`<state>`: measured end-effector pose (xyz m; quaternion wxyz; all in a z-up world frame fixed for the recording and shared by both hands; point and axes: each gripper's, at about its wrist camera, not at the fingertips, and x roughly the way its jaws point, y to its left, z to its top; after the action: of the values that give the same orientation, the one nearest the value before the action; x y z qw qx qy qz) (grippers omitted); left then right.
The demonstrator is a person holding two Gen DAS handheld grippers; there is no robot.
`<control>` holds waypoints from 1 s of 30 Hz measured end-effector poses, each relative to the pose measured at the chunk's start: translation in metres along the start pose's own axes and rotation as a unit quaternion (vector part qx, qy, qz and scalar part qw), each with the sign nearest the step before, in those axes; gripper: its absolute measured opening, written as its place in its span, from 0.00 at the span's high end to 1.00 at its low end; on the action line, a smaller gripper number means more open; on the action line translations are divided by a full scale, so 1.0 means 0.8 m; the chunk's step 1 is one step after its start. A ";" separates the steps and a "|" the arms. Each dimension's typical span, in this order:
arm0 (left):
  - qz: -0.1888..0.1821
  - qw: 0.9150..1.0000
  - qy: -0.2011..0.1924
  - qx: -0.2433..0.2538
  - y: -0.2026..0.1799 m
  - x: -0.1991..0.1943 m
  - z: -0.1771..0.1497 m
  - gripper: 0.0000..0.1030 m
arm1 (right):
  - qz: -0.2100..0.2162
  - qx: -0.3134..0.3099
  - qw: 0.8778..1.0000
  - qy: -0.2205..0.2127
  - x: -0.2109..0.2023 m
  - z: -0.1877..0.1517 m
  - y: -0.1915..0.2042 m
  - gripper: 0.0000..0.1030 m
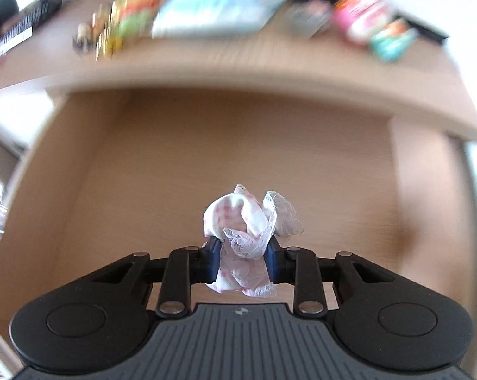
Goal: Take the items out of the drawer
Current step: 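Close the right tool on the pink-and-white lace cloth and lift it while the left tool holds the snowflake, then set the lace cloth on the desktop by the pink toys, open right tool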
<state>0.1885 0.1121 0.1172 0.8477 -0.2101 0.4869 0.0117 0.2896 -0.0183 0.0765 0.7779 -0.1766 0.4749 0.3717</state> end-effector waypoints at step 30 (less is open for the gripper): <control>-0.009 0.991 -0.122 0.061 -0.035 0.014 0.116 0.27 | -0.057 0.072 0.985 -0.149 -0.065 0.056 -0.079 0.16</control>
<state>0.2769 0.1188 0.1580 0.9121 -0.1596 0.3775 0.0001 0.3494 -0.0535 0.1387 0.8706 -0.0895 0.3683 0.3136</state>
